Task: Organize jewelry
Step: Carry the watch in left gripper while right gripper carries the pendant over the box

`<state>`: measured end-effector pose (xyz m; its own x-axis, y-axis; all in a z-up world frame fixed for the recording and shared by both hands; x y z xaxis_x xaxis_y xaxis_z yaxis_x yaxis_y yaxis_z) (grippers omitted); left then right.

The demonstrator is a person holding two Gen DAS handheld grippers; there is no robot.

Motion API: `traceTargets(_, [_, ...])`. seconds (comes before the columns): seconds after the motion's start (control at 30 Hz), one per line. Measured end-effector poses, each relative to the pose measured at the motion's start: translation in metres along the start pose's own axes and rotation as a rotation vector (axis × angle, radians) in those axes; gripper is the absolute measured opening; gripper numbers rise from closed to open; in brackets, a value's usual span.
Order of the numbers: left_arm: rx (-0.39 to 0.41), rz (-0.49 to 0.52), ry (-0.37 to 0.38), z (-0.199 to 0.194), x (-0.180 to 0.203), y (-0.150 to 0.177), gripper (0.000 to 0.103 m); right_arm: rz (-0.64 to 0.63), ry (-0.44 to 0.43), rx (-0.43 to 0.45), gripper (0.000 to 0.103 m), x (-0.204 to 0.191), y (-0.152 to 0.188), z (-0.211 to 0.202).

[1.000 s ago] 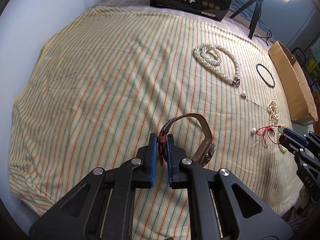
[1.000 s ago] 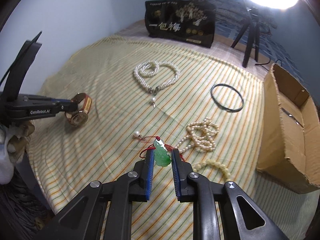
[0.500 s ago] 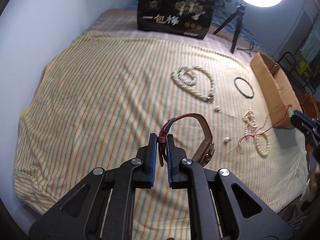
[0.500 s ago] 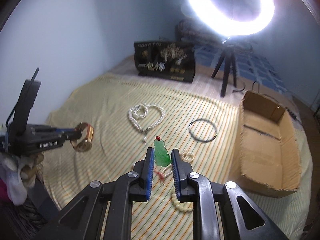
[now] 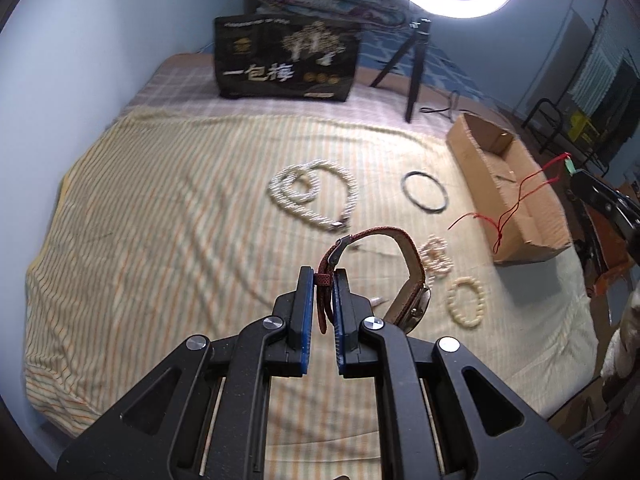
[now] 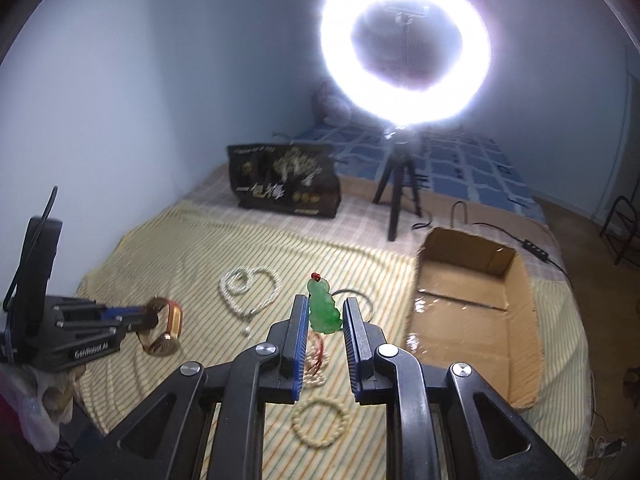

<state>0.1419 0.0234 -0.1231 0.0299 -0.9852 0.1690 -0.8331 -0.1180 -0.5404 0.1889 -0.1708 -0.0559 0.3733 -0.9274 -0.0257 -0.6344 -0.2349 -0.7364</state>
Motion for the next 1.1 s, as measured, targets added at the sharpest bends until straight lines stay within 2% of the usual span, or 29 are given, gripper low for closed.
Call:
traceTargets(0.4, [0.016, 0.078, 0.084, 0.009, 0.084, -0.031, 0.007, 0.063, 0.095, 0.015, 0.016, 0.064, -0.018, 0.001])
traceTargets(0.67, [-0.005, 0.126, 0.129, 0.033, 0.139, -0.047, 0.007, 0.119, 0.162, 0.0, 0.016, 0.113, -0.021, 0.012])
traceTargets(1.1, [-0.037, 0.17, 0.17, 0.077, 0.2, -0.061, 0.007, 0.177, 0.24, -0.028, 0.016, 0.173, -0.022, 0.045])
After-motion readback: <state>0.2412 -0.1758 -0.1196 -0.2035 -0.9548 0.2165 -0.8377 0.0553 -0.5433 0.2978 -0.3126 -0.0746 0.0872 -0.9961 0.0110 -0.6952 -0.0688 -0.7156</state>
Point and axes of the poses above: each gripper's, at about its wrist camera, not at the fingertips, and z roughly the way its jaws point, x to its right, y to its underside, the point moved 4 cm from there along z, roughly the way its jaws point
